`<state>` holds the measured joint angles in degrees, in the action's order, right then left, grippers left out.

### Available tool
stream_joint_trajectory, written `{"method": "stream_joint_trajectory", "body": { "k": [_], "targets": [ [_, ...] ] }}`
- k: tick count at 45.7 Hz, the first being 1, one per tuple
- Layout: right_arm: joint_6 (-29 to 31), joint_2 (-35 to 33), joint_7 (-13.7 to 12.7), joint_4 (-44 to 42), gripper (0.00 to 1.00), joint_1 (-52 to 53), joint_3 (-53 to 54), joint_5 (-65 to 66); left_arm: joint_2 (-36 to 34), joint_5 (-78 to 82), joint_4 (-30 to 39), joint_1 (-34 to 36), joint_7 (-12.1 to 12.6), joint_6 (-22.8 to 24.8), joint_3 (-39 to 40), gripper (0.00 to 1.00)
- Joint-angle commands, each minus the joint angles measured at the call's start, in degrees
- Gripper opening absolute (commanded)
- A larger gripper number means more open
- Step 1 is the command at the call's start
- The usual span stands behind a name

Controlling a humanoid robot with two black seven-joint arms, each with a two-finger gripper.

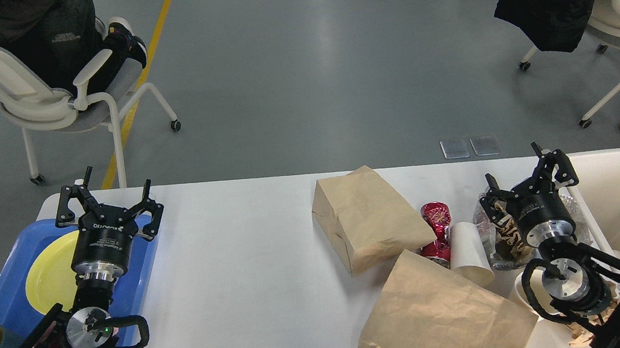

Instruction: Tidy desktop

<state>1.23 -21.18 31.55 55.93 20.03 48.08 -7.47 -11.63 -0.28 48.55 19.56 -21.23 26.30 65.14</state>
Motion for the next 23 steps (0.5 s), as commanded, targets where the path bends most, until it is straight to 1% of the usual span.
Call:
{"method": "stream_joint_trajectory", "body": {
  "k": [1,3,9,14,21,23],
  "targets": [
    [0.0,0.0,0.0,0.06,1.0,0.01,0.0,0.0,0.38,0.02,-0.65,-0.14,-2.06,1.21,-0.01,0.96],
    [0.0,0.0,0.0,0.06,1.0,0.01,0.0,0.0,0.38,0.02,-0.83,-0.14,-2.41,1.38,0.25,0.96],
    [0.0,0.0,0.0,-0.03,1.0,0.01,0.0,0.0,0.2,-0.42,-1.53,-0.14,-2.41,1.38,0.95,0.96],
    [0.0,0.0,0.0,-0.03,1.0,0.09,0.0,0.0,0.11,-0.86,-3.11,0.48,-1.97,1.3,1.22,0.96],
    [0.0,0.0,0.0,-0.03,1.0,0.09,0.0,0.0,0.2,-0.42,-10.13,5.48,-1.09,1.82,1.31,0.96],
    [0.0,0.0,0.0,-0.03,1.0,0.01,0.0,0.0,0.46,-0.42,-12.07,7.15,-0.31,2.08,0.78,0.96]
  ]
}}
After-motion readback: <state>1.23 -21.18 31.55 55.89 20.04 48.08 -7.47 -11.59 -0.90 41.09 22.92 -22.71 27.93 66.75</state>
